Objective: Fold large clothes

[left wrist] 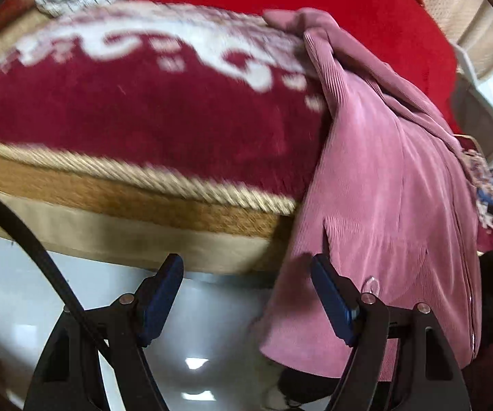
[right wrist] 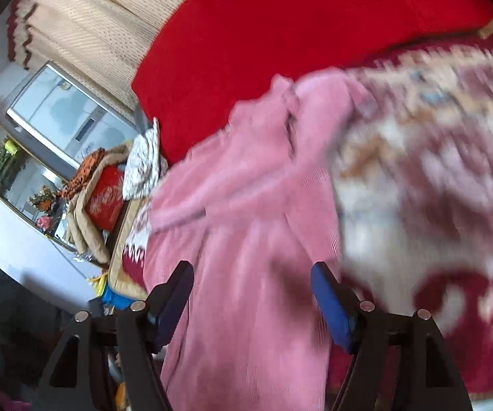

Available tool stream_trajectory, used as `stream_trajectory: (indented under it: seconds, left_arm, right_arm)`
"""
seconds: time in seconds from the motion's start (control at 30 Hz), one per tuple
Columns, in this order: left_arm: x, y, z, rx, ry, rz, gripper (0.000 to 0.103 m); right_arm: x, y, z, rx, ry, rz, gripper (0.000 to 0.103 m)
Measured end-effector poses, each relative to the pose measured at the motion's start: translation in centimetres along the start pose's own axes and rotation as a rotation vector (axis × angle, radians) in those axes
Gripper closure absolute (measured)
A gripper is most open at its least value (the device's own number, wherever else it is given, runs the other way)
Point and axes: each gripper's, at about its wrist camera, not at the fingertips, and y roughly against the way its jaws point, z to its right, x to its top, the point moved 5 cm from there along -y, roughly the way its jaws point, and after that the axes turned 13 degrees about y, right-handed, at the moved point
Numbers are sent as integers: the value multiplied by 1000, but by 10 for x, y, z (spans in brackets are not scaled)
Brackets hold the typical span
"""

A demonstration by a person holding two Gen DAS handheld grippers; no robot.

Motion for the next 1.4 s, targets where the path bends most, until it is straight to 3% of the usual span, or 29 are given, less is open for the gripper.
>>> stream_trajectory:
  seconds: [0.2,0.4,0.57,0.7,0.87,1.0,1.07,1.13,1.2,1.23,1.33,1.4]
  left_arm:
    - [-5,-7,1,-215,28,10,26]
    - [-2,-17,3,-326,15,-32,26]
    - [-15,-26,11,-423,-1,-86,27]
    - [-27,-35,16,-471,-30,-118,34]
    - [-27,-53,4,-446,0,-131,33]
    - [-28,-62,8,-495,-9,-161,32]
    - [-28,-62,16,-530,-27,-161,34]
    - [-28,-62,18,-554,-28,-165,42]
    - [-29,-64,20,-566,-32,-174,67]
    - [-30,-64,21,-564,-35,-174,71]
    - [-27,-65,26,-549,-47,-162,72]
    - [-22,-70,27,-512,-32,-165,63]
  right_arm:
    - [-56,-5,23,-21,-128,-121,29]
    - [-73,-25,33,-25,-166,-165,29]
    - [-88,-51,25,36,-173,-255,27]
    - [-85,-53,12,135,-146,-230,27]
    - [-89,-66,11,144,-180,-259,27]
    - [-82,-68,-17,238,-102,-246,27]
    - [-82,-72,-18,228,-98,-252,27]
    - [-84,-75,-16,224,-120,-258,30]
    - [-84,-75,-22,221,-85,-256,37]
    - [-83,-77,-24,192,-58,-264,45]
    - [-85,-87,-23,129,-41,-300,52]
    - [-84,-89,-23,132,-47,-284,53]
